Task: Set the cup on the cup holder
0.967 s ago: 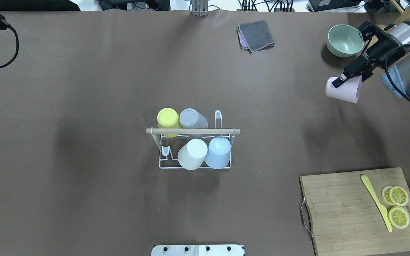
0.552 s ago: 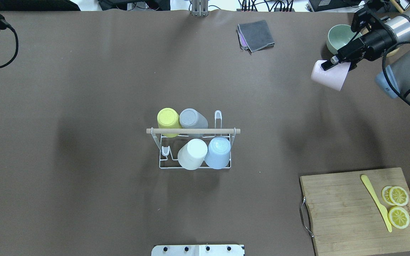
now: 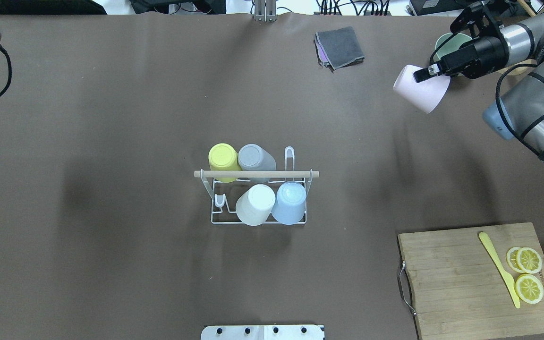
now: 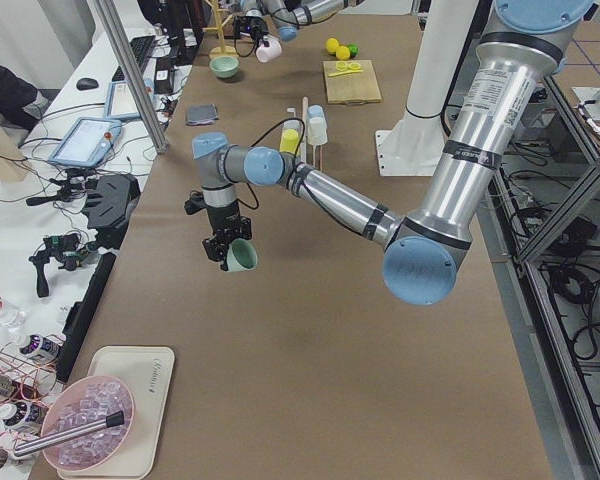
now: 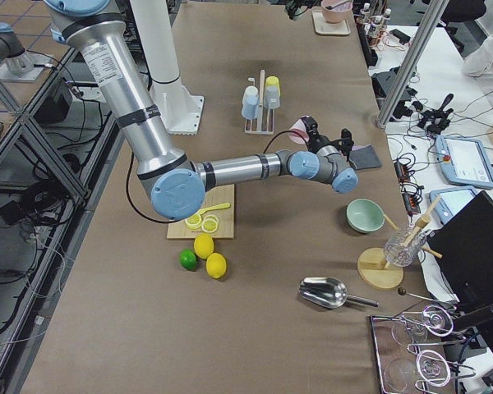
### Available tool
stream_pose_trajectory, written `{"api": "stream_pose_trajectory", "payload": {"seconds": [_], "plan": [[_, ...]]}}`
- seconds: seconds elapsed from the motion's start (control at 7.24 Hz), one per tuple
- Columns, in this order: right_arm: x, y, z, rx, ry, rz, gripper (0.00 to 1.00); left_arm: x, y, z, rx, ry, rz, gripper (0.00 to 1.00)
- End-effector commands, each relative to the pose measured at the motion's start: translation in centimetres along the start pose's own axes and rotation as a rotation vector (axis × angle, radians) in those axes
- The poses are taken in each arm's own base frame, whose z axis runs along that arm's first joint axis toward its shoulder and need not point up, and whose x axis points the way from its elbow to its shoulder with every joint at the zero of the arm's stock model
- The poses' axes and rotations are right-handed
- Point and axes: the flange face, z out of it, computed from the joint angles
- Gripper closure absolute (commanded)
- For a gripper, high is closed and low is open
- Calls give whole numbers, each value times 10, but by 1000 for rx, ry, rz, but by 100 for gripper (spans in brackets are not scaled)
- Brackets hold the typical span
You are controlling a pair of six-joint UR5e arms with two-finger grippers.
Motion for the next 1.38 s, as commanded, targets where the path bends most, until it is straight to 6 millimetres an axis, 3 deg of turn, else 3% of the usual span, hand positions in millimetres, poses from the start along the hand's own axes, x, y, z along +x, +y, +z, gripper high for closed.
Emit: {"api": "stream_pose_trajectory", "payload": {"seconds": [0.0, 0.14, 0.41, 0.69, 0.97, 1.24], "plan": [[-10, -16, 33, -16, -74, -99, 67, 0, 4, 2, 4, -1, 2, 100], [-21, -28, 48, -16, -120, -154, 66, -1, 4, 1, 6, 0, 1, 100], [-25, -40, 88, 9, -213, -317, 66, 0, 4, 3, 2, -1, 1, 100], [-18, -43, 98, 56, -235, -546, 67, -4, 3, 2, -8, -50, -30, 100], [1, -34, 103, 100, -226, -830, 67, -4, 4, 2, -6, -49, -54, 100], [19, -17, 136, 145, -271, -937, 68, -4, 4, 2, -6, -49, -53, 100]]}}
